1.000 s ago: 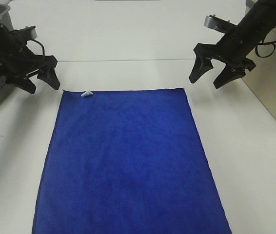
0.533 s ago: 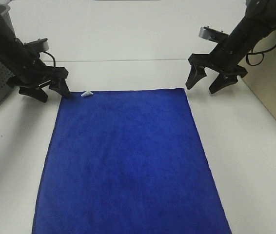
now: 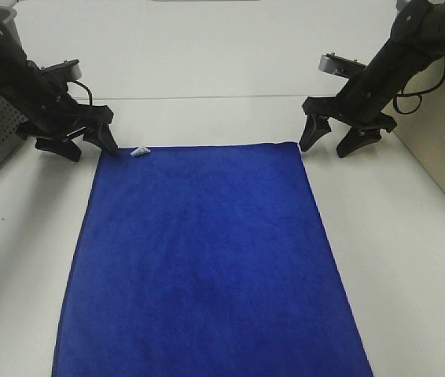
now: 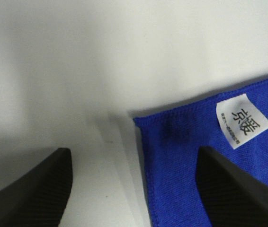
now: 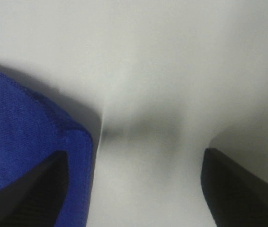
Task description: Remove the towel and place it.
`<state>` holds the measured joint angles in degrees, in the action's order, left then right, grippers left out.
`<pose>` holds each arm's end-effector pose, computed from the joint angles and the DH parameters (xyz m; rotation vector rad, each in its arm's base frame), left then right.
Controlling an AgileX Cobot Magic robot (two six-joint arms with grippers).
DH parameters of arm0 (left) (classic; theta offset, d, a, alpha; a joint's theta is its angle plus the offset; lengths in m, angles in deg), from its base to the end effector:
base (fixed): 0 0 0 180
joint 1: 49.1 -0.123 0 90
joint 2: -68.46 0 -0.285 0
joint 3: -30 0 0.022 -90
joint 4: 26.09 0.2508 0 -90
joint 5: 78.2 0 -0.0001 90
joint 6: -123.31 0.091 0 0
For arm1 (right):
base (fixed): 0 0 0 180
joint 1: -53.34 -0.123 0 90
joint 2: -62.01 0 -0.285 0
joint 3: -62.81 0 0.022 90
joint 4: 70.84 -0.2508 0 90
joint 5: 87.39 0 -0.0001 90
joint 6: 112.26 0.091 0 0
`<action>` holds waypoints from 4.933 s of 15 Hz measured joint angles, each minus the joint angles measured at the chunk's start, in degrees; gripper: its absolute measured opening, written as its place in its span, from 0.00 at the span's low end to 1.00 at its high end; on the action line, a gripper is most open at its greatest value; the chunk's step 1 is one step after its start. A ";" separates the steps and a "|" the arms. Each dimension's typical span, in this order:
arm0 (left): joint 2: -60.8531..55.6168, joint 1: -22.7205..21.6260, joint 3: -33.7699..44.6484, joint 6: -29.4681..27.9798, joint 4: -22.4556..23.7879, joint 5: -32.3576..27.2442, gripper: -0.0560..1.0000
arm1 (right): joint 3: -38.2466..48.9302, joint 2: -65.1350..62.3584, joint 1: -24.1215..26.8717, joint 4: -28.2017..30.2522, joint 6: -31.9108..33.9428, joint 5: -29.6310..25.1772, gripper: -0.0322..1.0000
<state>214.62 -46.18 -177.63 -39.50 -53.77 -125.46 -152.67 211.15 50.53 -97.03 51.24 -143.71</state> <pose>0.4912 -0.0562 0.0997 0.0894 2.8060 -0.5133 0.4998 0.0580 0.1062 -0.1635 2.8679 0.5509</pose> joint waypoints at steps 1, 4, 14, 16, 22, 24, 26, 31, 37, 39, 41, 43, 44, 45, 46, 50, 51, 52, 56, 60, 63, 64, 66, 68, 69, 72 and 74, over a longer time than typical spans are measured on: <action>0.00 0.00 0.00 0.06 0.00 -0.06 0.71 | 0.00 0.00 -0.29 0.11 0.00 0.23 0.77; 0.00 0.00 0.00 0.40 0.00 -0.29 0.71 | 0.00 0.00 -2.86 2.92 0.74 1.72 0.77; 0.00 5.44 0.00 1.95 -0.69 0.11 0.71 | -0.69 1.15 -9.97 2.35 3.21 4.98 0.77; 0.06 6.93 0.00 2.18 -2.12 0.52 0.71 | -0.69 1.26 -11.00 1.89 3.21 5.56 0.77; 0.29 8.71 0.00 2.46 -4.07 1.26 0.71 | -0.69 1.26 -11.06 1.66 3.21 5.79 0.75; 0.29 8.71 0.00 2.58 -4.13 1.26 0.71 | -0.69 1.26 -11.06 1.66 3.21 5.84 0.74; 0.52 8.71 0.00 2.75 -4.13 1.60 0.64 | -0.69 1.32 -11.06 1.95 3.21 5.90 0.71; 0.97 8.71 0.00 4.07 -1.83 3.32 0.23 | -0.69 1.43 -11.00 3.44 3.21 5.96 0.35; 1.03 8.71 0.00 8.54 -0.80 4.47 0.08 | -0.69 1.43 -11.06 6.82 3.27 6.13 0.05; 1.09 8.77 0.00 9.85 -0.80 5.67 0.08 | -0.69 1.43 -11.06 7.05 3.27 6.36 0.05; 1.20 8.88 0.00 10.26 -0.74 7.85 0.08 | -0.69 1.26 -11.06 9.63 3.27 8.77 0.05; 1.49 8.88 -1.55 11.63 -0.34 9.05 0.08 | -0.52 0.69 -11.06 12.49 3.27 11.92 0.05; 1.60 8.88 -2.98 12.09 -0.29 9.68 0.08 | -0.52 0.23 -11.06 13.29 3.27 13.64 0.05; 1.72 8.88 -4.81 12.20 -0.23 9.97 0.08 | -0.52 -0.40 -11.06 13.69 3.21 15.07 0.05; 1.83 8.88 -6.53 12.38 -0.17 10.43 0.08 | -0.69 -0.97 -11.06 13.98 3.09 16.39 0.05; 1.83 8.88 -11.57 12.43 1.60 11.69 0.08 | -5.56 -1.32 -11.06 14.44 2.01 19.02 0.05; 1.83 8.88 -12.09 12.49 1.83 11.97 0.08 | -6.25 -1.32 -11.06 14.44 1.89 19.48 0.05; 1.83 8.88 -12.83 12.55 2.06 12.61 0.08 | -7.56 -1.32 -11.06 14.44 1.89 20.05 0.05; 1.83 8.88 -13.69 12.83 2.29 17.48 0.08 | -9.22 -1.32 -11.06 14.44 0.46 23.38 0.05; 1.83 8.88 -13.69 15.41 2.69 23.66 0.08 | -9.22 -1.32 -11.06 14.44 -0.57 27.67 0.05; 1.83 8.88 -13.69 17.65 3.61 26.87 0.08 | -9.22 -1.32 -11.06 14.44 -1.03 30.48 0.05; 1.83 8.88 -13.69 17.88 3.78 27.73 0.08 | -9.22 -1.32 -11.06 14.44 -1.03 31.40 0.05; 1.83 8.88 -13.69 17.99 3.84 28.93 0.08 | -9.22 -1.32 -11.06 14.44 -1.03 32.03 0.05; 2.01 8.88 -13.69 18.11 3.84 28.93 0.08 | -9.22 -1.32 -11.06 14.44 -1.03 32.03 0.05; 2.35 8.88 -13.69 18.11 3.84 28.99 0.08 | -9.22 -1.32 -11.06 14.44 -1.03 32.03 0.05; 4.01 8.88 -13.69 18.11 3.84 29.11 0.08 | -9.22 0.11 -11.06 14.84 -1.03 33.12 0.05; 4.76 8.88 -13.69 18.11 3.84 30.48 0.08 | -9.17 1.83 -11.06 14.90 -1.03 34.61 0.05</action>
<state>219.37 -37.30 -191.33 -21.39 -49.93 -94.98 -161.84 212.98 39.48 -82.13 50.20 -109.11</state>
